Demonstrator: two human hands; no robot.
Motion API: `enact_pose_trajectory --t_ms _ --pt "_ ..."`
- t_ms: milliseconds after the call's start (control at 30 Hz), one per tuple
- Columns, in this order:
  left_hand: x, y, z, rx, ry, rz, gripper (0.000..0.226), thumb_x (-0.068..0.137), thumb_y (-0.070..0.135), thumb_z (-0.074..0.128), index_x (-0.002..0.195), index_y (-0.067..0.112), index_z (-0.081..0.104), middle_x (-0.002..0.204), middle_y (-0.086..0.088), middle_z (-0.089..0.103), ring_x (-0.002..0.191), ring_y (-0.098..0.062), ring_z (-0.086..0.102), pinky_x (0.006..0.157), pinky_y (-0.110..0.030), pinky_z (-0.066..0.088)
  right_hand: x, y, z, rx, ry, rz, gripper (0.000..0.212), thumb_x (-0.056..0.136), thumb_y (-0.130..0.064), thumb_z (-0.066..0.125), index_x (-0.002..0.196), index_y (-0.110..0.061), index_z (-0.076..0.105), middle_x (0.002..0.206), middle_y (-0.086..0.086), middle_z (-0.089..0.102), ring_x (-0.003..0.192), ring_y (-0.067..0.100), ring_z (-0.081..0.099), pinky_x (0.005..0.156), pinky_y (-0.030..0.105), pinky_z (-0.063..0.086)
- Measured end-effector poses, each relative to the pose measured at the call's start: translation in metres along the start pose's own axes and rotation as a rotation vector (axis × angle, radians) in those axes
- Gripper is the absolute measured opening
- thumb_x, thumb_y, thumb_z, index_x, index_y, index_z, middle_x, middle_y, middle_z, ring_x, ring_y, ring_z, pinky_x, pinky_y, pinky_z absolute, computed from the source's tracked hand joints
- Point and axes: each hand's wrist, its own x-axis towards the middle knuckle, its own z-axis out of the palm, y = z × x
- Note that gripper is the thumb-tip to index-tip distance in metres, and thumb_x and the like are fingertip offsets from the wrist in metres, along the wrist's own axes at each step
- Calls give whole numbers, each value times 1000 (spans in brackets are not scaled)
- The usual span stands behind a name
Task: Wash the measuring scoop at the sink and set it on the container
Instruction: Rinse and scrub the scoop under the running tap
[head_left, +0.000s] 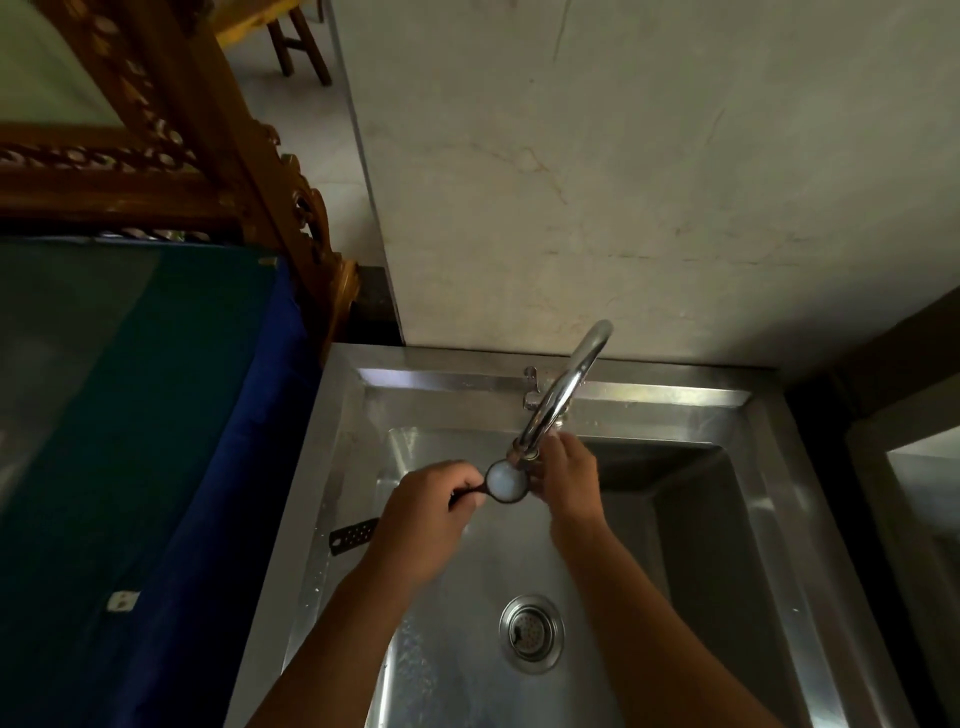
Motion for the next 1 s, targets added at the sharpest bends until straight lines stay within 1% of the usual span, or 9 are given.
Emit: enact_pose_trajectory --t_ms 133,267,400,500,633,767,833,900,1000 --pt "1 8 -4 36 -4 15 5 84 19 68 82 23 66 75 8 69 70 -5 64 66 -40 56 -28 4 -1 5 -250 53 48 97 -55 41 93 -17 71 81 5 76 67 17 71 56 27 56" --pt "2 17 -8 86 21 17 5 83 18 69 82 23 67 76 8 70 69 -6 65 65 -37 56 -39 -6 -2 33 -407 48 39 99 -41 46 94 -10 69 72 8 67 60 18 60 53 28 50" --pt "3 21 -4 125 33 15 8 84 18 68 86 25 64 78 10 69 70 -3 63 64 -29 55 -38 -9 -3 26 -465 -32 20 98 -23 52 89 -11 64 69 8 55 60 20 52 54 28 47" --pt "3 23 2 127 20 -12 11 87 21 66 91 27 57 83 11 67 73 -3 63 64 -27 56 -35 -11 -5 36 -535 -75 9 92 -16 53 89 -13 61 73 9 55 63 20 51 55 27 45" --pt "10 31 5 123 7 -57 14 91 31 61 101 26 53 86 6 69 74 -9 67 63 -29 57 -29 -9 -5 130 -594 -24 14 94 -10 51 104 -6 60 79 13 59 65 20 52 56 30 42" --pt "21 38 10 242 33 -25 12 96 28 52 104 21 46 87 -1 70 76 -17 67 57 -25 44 -24 -7 -3 141 -591 -9 23 92 -5 49 112 -2 59 87 20 58 74 28 54 65 37 45" --pt "26 43 13 327 47 -25 18 99 31 46 111 18 43 89 -5 69 78 -22 68 58 -27 42 -24 -10 -1 160 -625 -51 20 96 -8 45 109 2 57 89 19 61 79 31 58 71 40 49" --pt "29 47 15 414 53 -34 22 100 35 42 115 18 41 84 -4 69 73 -22 69 59 -30 50 -28 -16 3 174 -652 -103 21 101 -14 42 98 2 55 81 17 58 71 27 56 66 36 49" --pt "33 48 14 478 51 -48 18 100 35 42 109 20 40 70 2 61 62 -19 65 56 -30 51 -31 -21 4 111 -653 -140 34 105 -23 37 81 -4 52 64 13 41 54 20 36 53 31 33"
